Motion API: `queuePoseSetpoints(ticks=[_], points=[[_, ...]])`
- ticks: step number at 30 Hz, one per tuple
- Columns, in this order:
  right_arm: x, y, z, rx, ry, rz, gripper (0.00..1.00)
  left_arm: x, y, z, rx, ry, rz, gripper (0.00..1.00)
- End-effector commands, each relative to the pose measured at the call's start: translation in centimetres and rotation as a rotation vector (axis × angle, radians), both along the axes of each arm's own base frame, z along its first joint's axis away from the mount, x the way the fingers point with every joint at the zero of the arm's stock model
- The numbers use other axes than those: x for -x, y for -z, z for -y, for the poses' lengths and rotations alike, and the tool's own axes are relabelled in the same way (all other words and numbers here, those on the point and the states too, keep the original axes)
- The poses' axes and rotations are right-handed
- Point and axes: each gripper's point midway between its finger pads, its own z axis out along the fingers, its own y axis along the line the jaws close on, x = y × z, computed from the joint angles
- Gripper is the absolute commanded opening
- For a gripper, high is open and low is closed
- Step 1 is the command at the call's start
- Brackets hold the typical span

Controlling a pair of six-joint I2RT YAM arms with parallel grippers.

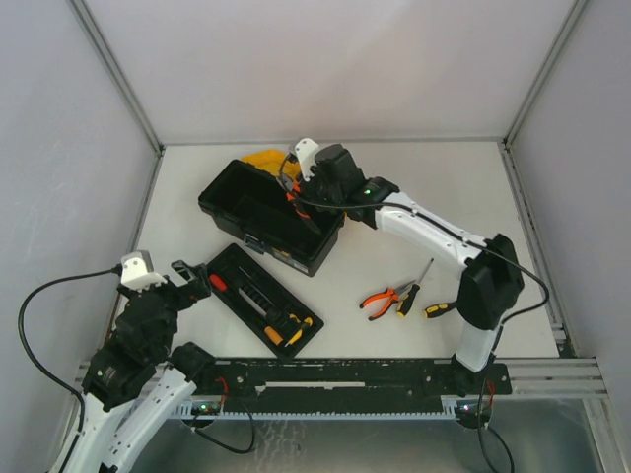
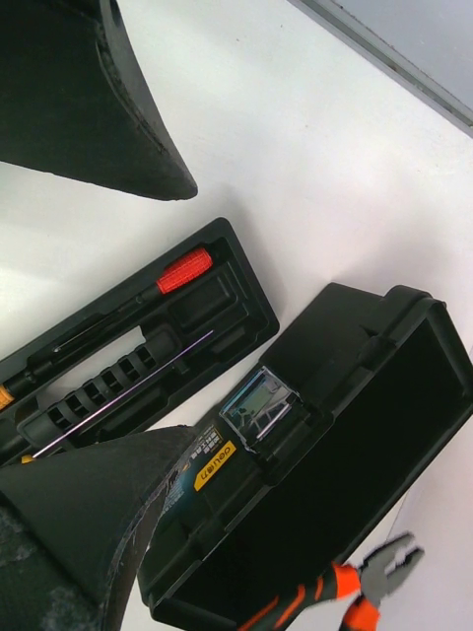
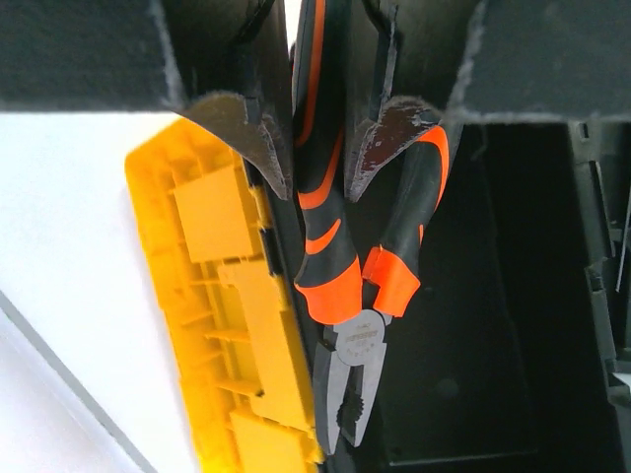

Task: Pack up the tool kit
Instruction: Place the pliers in the toolbox.

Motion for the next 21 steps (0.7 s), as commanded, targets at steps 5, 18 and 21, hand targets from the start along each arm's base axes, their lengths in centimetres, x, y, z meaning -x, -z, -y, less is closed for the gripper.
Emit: queuePoseSetpoints(ticks=[5, 18, 21], points=[[-1.8, -2.3, -6.8, -0.062, -0.221, 0.124, 0.0, -0.5, 0.0, 0.2, -0.011, 0.002, 0.006, 1.0], [-3.3, 8.1, -11.5, 0.035, -0.279, -0.051, 0.0, -0.6, 0.1, 0.3, -0.019, 0.005, -0.004, 1.0], [-3.2, 9.7, -11.6, 0.049, -0.278, -0.092, 0.0, -0.6, 0.1, 0.2, -0.018, 0.0, -0.002, 1.0]])
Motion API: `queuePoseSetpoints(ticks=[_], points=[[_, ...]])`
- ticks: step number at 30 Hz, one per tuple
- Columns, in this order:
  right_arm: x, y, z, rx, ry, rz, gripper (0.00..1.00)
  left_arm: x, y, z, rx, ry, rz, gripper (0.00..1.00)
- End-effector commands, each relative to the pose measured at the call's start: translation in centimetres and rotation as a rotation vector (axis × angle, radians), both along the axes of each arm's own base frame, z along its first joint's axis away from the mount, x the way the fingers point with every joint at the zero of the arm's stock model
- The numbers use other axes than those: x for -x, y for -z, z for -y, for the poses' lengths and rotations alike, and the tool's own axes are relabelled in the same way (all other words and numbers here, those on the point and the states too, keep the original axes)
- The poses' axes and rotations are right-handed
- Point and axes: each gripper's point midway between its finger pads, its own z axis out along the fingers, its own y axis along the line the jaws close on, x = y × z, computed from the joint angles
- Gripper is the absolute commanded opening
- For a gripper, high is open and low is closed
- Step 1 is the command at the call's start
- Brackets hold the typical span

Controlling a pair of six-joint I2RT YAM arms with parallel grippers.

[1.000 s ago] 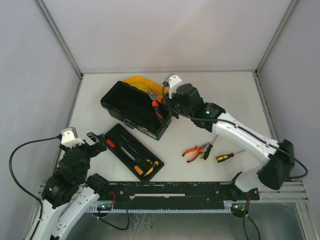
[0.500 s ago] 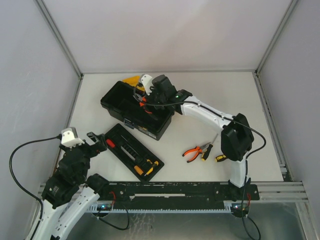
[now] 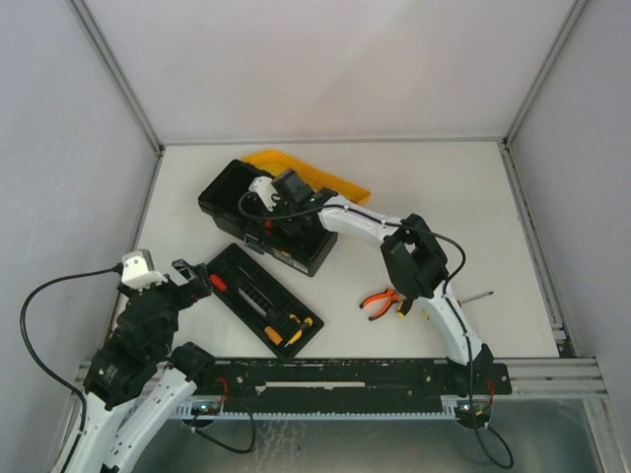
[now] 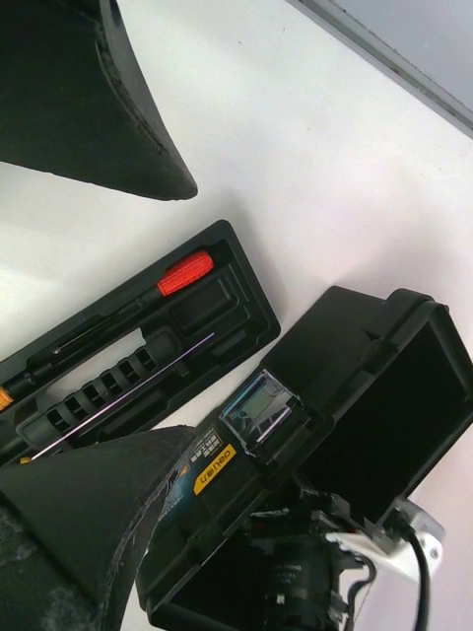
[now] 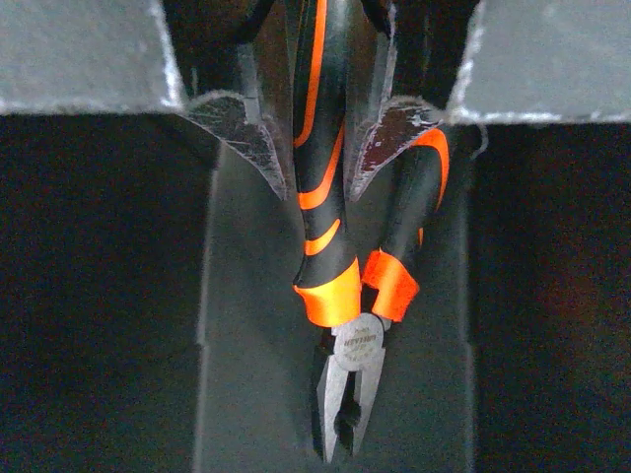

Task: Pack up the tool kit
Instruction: Place the pliers in the toolbox, then pick up the pliers at the center of the board.

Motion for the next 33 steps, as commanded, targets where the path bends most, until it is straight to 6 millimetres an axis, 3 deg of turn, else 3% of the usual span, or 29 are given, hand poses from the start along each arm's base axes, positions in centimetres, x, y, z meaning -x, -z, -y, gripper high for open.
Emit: queuePoseSetpoints(ticks=[1, 4, 7, 11, 15, 19, 22, 25, 28, 32, 33], points=[[-1.0, -4.6, -2.1, -0.107, -0.01, 0.05, 0.02, -0.6, -0.1, 0.3, -0.013, 0.01, 0.008, 1.0], [-0.7, -3.5, -1.9, -0.084, -0.001, 0.02, 0.18, -0.6, -0.1, 0.4, -0.012, 0.014, 0.007, 1.0], [-1.0, -4.5, -1.1, -0.082, 0.056, 0.021, 0.39, -0.6, 0.0, 0.5, -0.015, 0.017, 0.003, 1.0], [-0.8, -10.0, 0.0, -0.155, 0.118, 0.055, 0.56, -0.7, 0.0, 0.5, -0.014, 0.02, 0.003, 1.0], [-0.1, -17.0, 2.3, -0.235, 0.209, 0.137, 0.61, -0.6, -0.1, 0.5, -0.013, 0.02, 0.007, 1.0], [1.4, -21.6, 6.7, -0.283, 0.39, 0.215, 0.62, -0.6, -0.1, 0.5, -0.01, 0.02, 0.009, 1.0], [2.9, -23.4, 11.3, -0.36, 0.595, 0.221, 0.62, -0.6, -0.2, 0.5, -0.009, 0.019, 0.012, 1.0], [5.1, -21.5, 16.6, -0.387, 0.867, 0.167, 0.62, -0.6, -0.2, 0.6, -0.01, 0.024, 0.011, 1.0], [8.6, -15.5, 21.5, -0.342, 1.15, 0.044, 0.6, -0.7, -0.2, 0.6, -0.012, 0.026, 0.012, 1.0], [13.3, -6.9, 24.3, -0.266, 1.302, -0.135, 0.59, -0.7, -0.2, 0.6, -0.008, 0.026, 0.014, 1.0], [14.1, -5.7, 24.2, -0.267, 1.309, -0.18, 0.58, -0.7, -0.2, 0.6, -0.009, 0.025, 0.013, 1.0]])
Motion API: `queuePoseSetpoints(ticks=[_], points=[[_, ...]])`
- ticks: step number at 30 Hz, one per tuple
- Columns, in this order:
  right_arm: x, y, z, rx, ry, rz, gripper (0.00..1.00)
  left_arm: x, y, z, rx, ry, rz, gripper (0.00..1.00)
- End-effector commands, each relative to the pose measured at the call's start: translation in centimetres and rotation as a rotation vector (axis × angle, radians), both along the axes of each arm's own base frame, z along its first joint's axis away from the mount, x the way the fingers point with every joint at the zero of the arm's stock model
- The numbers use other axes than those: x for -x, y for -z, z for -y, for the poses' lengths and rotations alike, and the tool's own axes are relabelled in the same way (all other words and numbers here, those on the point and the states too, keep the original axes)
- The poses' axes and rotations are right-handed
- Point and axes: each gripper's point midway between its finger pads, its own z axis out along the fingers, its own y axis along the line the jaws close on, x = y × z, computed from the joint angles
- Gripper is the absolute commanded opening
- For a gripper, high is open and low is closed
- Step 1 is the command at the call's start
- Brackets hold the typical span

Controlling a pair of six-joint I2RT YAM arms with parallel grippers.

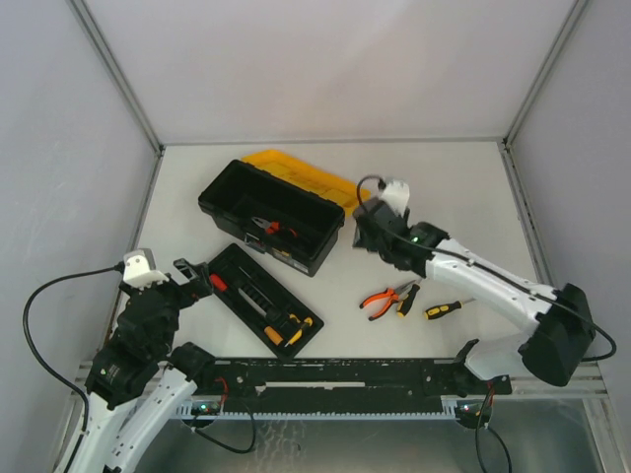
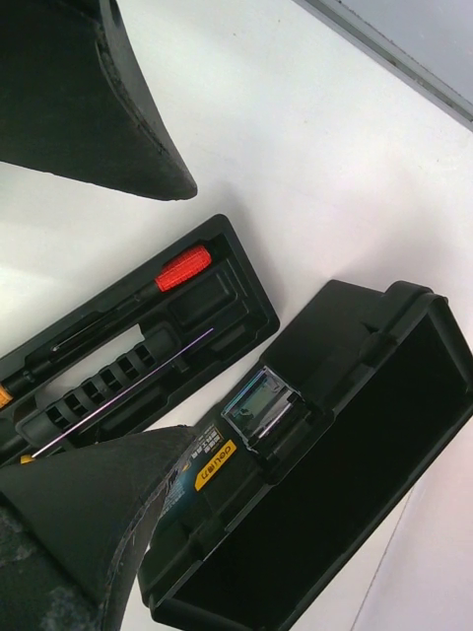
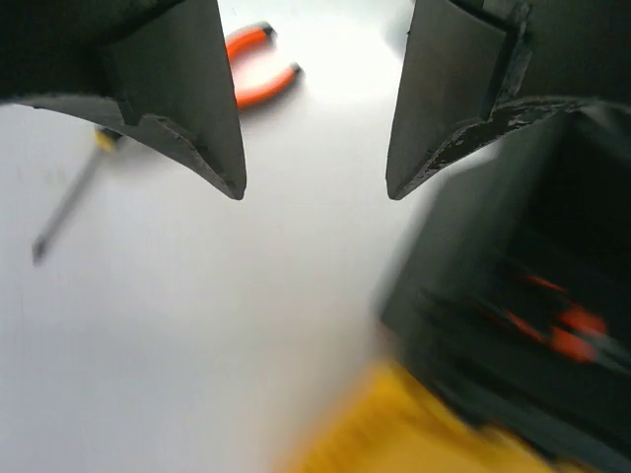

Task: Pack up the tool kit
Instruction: Pick up the pliers at the center of the board.

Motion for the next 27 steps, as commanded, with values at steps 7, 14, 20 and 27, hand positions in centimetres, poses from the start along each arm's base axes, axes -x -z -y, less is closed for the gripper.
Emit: queuePoseSetpoints(ticks=[7, 14, 20, 27], points=[[9.2, 13.1, 1.6, -0.122, 0.263, -0.355, 0.56, -0.5, -0.2, 0.2, -0.01, 0.008, 0.008, 1.0], [12.2, 16.8, 1.8, -0.064, 0.394, -0.442, 0.52, -0.4, -0.2, 0.3, -0.008, 0.011, 0.01, 1.0], [13.2, 17.4, 2.1, -0.059, 0.462, -0.431, 0.48, -0.4, -0.2, 0.2, -0.006, 0.01, 0.012, 1.0], [13.6, 17.9, 4.1, 0.009, 0.535, -0.418, 0.48, -0.4, -0.2, 0.2, -0.005, 0.011, 0.013, 1.0]])
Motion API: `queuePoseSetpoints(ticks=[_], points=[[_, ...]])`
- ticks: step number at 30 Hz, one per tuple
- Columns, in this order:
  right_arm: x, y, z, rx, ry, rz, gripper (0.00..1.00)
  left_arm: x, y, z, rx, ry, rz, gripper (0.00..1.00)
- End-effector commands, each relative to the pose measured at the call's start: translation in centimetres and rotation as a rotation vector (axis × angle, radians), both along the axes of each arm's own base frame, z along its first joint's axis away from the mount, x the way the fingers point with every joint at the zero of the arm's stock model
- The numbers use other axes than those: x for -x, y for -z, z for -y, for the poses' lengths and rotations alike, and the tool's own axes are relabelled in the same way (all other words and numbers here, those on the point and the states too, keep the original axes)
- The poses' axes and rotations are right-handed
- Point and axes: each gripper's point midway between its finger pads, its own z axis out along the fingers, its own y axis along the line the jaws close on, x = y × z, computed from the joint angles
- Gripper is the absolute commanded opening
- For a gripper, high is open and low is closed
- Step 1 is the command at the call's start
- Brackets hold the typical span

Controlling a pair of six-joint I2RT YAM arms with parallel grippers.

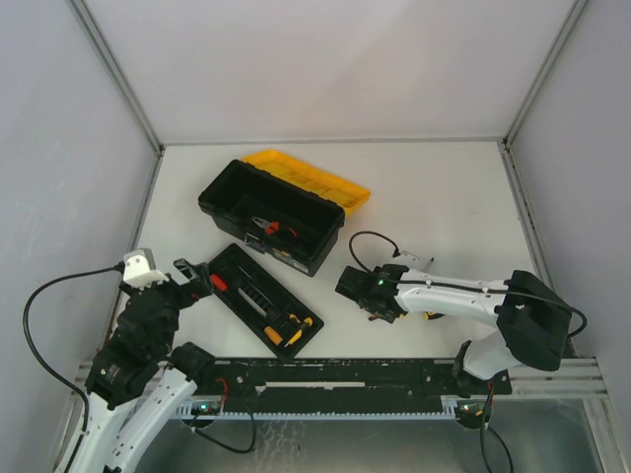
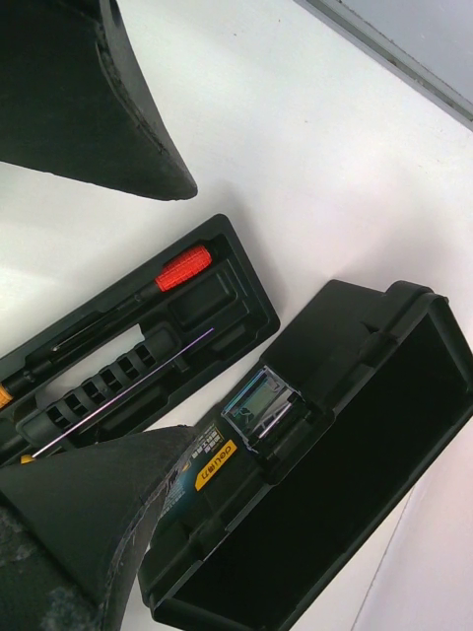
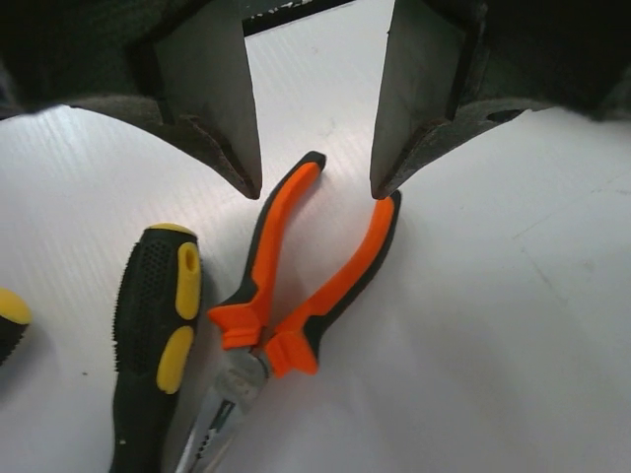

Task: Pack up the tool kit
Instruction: Pick up the pliers at the center of the board.

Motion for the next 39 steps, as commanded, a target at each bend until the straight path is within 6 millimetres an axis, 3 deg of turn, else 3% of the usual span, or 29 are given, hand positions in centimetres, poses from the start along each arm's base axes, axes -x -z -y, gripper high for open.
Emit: queuePoseSetpoints(ticks=[1, 7, 15, 22, 23, 25, 29, 39], points=[[0.0, 0.2, 1.5, 0.061, 0.061, 0.019, 0.48, -0.4, -0.2, 0.2, -0.007, 0.009, 0.014, 1.0], [0.1, 1.3, 1.8, 0.074, 0.081, 0.001, 0.47, -0.3, -0.2, 0.2, -0.006, 0.008, 0.014, 1.0], [-0.5, 4.0, 0.6, 0.033, 0.021, -0.061, 0.41, -0.3, -0.2, 0.2, -0.006, 0.007, 0.013, 1.0], [-1.2, 5.7, 0.2, 0.039, -0.003, -0.089, 0.14, -0.3, -0.1, 0.2, -0.007, 0.007, 0.011, 1.0], [-1.4, 5.8, 0.2, 0.044, -0.011, -0.089, 0.02, -0.3, -0.2, 0.1, -0.007, 0.006, 0.012, 1.0], [-1.8, 5.5, 0.5, 0.055, -0.021, -0.07, 0.0, -0.3, -0.1, 0.1, -0.008, 0.006, 0.011, 1.0], [-3.5, 2.7, 0.3, 0.041, -0.074, 0.038, 0.0, -0.4, -0.1, 0.2, -0.009, 0.009, 0.009, 1.0], [-7.5, -8.8, 1.7, -0.041, -0.193, 0.398, 0.0, -0.4, -0.1, 0.3, -0.01, 0.014, 0.006, 1.0]])
